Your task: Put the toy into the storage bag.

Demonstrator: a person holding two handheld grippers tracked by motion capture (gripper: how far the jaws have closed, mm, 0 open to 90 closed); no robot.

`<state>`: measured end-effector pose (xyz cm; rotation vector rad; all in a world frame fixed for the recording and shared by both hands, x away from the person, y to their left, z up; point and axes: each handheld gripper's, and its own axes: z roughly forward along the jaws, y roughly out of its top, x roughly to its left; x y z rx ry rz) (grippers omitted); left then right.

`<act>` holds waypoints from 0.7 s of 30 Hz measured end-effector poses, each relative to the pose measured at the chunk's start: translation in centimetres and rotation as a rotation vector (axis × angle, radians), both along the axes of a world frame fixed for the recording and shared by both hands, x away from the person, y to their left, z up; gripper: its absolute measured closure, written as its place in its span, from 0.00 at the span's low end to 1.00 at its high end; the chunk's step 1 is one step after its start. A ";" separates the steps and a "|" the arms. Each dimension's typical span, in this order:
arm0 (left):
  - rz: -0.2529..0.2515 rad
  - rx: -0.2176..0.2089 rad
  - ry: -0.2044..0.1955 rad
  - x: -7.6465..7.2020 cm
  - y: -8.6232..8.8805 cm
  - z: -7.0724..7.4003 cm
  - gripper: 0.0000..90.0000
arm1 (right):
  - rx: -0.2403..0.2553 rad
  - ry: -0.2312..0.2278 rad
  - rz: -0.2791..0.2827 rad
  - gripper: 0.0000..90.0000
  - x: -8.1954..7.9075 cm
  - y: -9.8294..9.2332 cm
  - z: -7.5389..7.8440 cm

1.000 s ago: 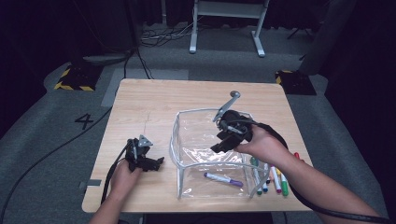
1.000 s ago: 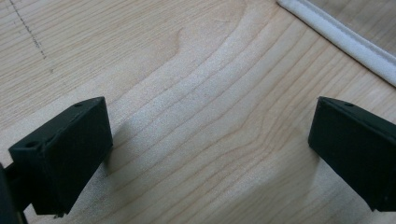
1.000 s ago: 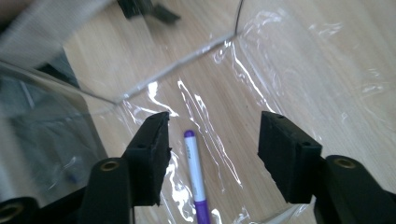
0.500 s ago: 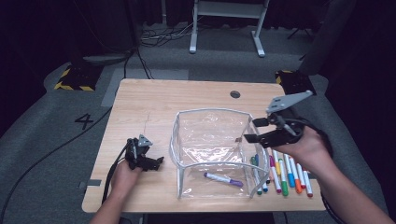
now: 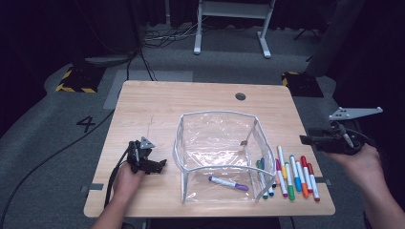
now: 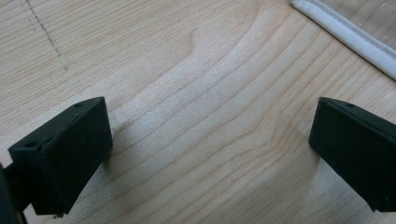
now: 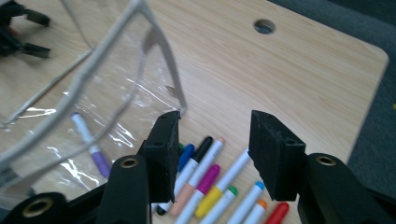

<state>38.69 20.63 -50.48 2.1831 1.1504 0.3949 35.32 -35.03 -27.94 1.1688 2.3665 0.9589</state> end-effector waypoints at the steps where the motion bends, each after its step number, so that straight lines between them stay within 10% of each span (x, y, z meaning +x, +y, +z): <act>1: 0.000 0.000 0.000 0.0 0.0 0.0 0.00 | 0.004 0.004 -0.022 0.60 -0.1 -0.7 -0.3; 11: -0.003 0.001 -0.002 0.0 0.0 0.0 0.00 | -0.020 0.126 -0.224 0.64 -1.3 -6.7 -7.8; 21: -0.002 0.000 0.000 0.0 0.0 0.0 0.00 | -0.040 0.286 -0.298 0.67 -1.2 -8.7 -14.1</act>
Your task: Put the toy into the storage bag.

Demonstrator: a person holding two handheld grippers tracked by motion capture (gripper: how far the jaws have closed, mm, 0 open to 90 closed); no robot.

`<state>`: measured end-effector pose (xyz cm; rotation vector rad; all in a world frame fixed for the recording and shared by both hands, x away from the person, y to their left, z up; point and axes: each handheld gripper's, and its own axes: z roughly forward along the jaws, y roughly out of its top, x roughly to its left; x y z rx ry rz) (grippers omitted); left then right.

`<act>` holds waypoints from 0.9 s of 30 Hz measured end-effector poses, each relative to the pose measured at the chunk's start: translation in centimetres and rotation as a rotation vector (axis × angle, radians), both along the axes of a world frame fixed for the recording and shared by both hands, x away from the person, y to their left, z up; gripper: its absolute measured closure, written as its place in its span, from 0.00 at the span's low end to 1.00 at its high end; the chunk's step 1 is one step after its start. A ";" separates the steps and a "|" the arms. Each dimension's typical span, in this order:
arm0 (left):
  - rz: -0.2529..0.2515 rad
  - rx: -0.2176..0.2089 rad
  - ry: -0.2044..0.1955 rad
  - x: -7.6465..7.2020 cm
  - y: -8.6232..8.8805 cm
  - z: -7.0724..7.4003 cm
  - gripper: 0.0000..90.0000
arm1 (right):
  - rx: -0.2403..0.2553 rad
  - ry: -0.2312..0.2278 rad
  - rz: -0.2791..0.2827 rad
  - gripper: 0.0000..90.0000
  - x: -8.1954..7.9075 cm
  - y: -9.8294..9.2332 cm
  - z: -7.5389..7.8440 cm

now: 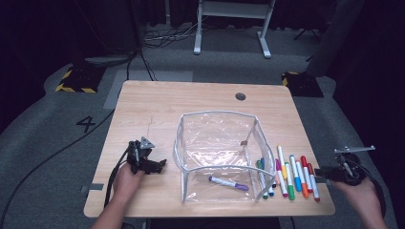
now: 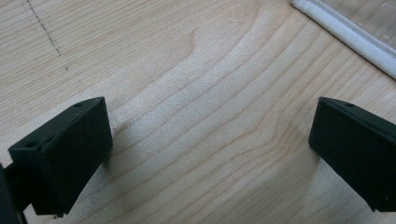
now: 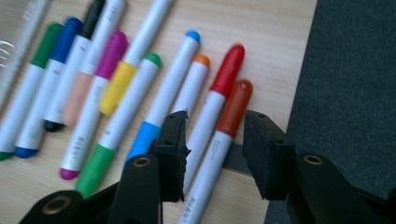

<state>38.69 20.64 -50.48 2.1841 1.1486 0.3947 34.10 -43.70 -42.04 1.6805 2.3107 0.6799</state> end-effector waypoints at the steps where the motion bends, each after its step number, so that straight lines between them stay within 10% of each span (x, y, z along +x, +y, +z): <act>1: -0.001 0.001 -0.001 0.0 0.0 0.0 0.00 | -0.007 0.017 -0.004 0.68 0.1 -0.1 -0.7; 21: -0.003 0.002 -0.004 0.0 0.0 0.0 0.00 | -0.164 0.092 -0.033 0.84 0.8 1.5 -4.0; 27: -0.003 0.002 -0.004 0.0 0.0 0.0 0.00 | -0.116 0.067 -0.049 0.85 0.7 0.8 -3.1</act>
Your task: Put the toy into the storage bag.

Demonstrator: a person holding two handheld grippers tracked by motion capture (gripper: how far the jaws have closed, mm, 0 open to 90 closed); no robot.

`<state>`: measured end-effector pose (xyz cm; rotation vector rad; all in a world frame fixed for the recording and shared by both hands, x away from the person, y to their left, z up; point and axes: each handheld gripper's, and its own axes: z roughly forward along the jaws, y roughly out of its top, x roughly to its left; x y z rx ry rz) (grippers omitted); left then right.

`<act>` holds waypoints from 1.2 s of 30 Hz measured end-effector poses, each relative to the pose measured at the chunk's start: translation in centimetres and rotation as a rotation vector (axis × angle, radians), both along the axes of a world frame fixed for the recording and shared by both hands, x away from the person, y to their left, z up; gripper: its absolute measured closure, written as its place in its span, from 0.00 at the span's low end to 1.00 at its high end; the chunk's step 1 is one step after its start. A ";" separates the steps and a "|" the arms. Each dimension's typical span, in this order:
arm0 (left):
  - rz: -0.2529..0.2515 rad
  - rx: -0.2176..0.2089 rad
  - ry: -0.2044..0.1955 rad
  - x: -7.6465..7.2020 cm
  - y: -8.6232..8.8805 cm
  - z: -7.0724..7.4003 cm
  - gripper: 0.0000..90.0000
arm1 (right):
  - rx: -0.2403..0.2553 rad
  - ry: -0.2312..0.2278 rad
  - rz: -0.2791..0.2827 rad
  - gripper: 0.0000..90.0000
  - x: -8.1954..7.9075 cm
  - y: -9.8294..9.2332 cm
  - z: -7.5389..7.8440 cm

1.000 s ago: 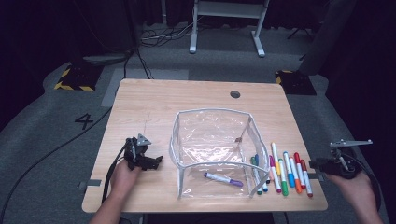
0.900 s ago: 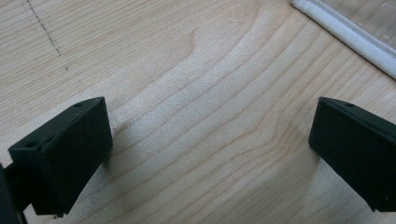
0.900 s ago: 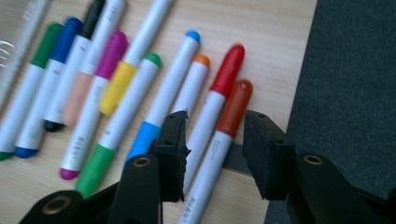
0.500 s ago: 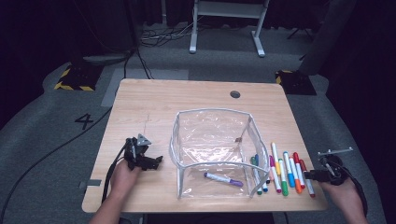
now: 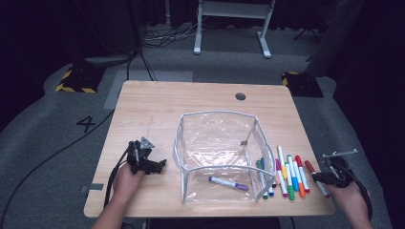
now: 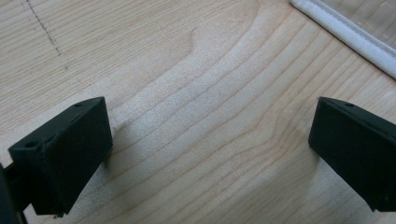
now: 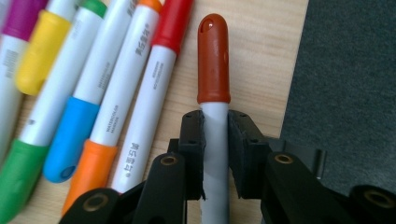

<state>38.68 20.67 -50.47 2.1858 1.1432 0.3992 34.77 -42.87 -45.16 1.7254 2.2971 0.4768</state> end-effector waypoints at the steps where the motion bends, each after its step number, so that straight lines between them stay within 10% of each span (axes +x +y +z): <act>1: 0.000 0.000 0.000 0.0 0.0 0.0 0.00 | 0.018 -0.007 -0.002 0.85 -0.1 0.0 0.4; 19: 0.002 0.002 0.002 -0.1 0.0 0.0 0.00 | 0.197 -0.245 0.223 0.85 -1.1 4.0 10.8; 36: 0.003 0.001 0.002 -0.1 0.0 0.0 0.00 | 0.247 -0.293 0.511 0.85 -0.5 11.9 18.2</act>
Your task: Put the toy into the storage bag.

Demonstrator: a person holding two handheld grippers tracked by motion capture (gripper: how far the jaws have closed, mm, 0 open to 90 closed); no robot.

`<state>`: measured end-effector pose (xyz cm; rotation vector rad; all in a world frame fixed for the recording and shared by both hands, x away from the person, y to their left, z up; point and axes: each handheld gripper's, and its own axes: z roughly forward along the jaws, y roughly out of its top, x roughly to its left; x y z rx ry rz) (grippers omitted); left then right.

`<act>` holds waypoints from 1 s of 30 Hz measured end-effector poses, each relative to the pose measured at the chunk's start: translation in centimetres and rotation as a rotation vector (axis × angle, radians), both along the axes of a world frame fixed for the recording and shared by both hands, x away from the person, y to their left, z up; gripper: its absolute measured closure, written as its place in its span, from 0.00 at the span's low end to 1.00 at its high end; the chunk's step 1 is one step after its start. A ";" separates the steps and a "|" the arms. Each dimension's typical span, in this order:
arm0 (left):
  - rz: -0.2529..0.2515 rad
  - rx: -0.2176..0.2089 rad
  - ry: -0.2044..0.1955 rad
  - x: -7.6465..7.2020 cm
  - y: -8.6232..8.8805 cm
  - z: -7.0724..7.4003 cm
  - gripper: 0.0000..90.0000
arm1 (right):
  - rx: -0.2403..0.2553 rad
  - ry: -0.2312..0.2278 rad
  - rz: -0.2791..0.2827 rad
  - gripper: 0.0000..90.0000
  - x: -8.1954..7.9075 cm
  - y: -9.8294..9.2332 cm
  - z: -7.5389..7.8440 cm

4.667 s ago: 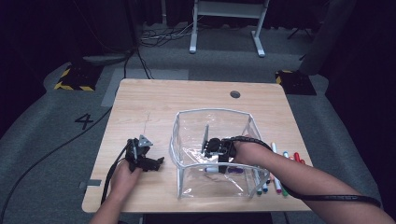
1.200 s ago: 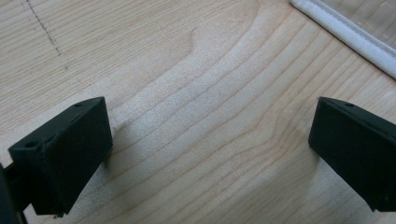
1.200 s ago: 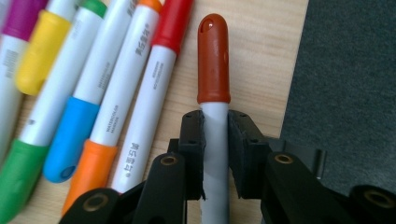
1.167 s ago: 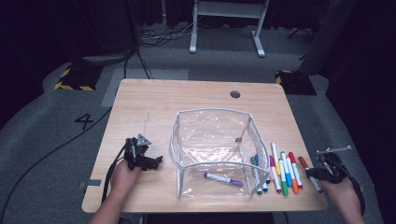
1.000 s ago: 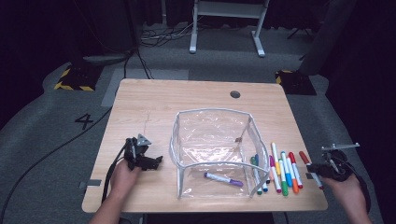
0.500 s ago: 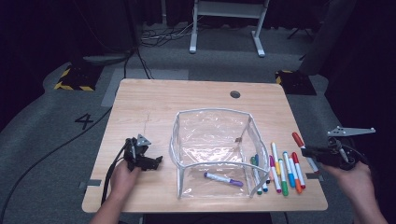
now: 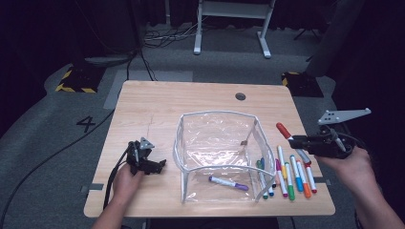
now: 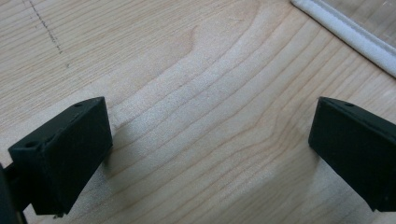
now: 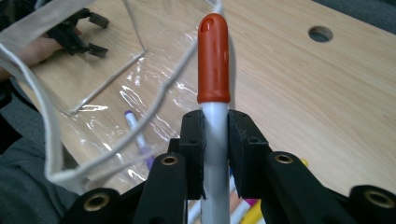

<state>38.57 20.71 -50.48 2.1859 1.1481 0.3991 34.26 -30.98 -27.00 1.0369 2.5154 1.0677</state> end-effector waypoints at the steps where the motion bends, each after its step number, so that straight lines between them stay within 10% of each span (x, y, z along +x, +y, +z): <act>1: 0.000 0.000 0.000 0.0 0.0 0.0 0.00 | -0.005 -0.004 0.015 0.85 0.1 0.6 0.3; 16: -0.004 0.000 -0.001 0.1 0.0 0.0 0.00 | -0.098 0.005 0.194 0.85 2.6 8.4 2.4; 30: 0.000 -0.002 0.002 0.0 0.0 0.0 0.00 | -0.150 0.048 0.300 0.85 4.9 13.5 1.0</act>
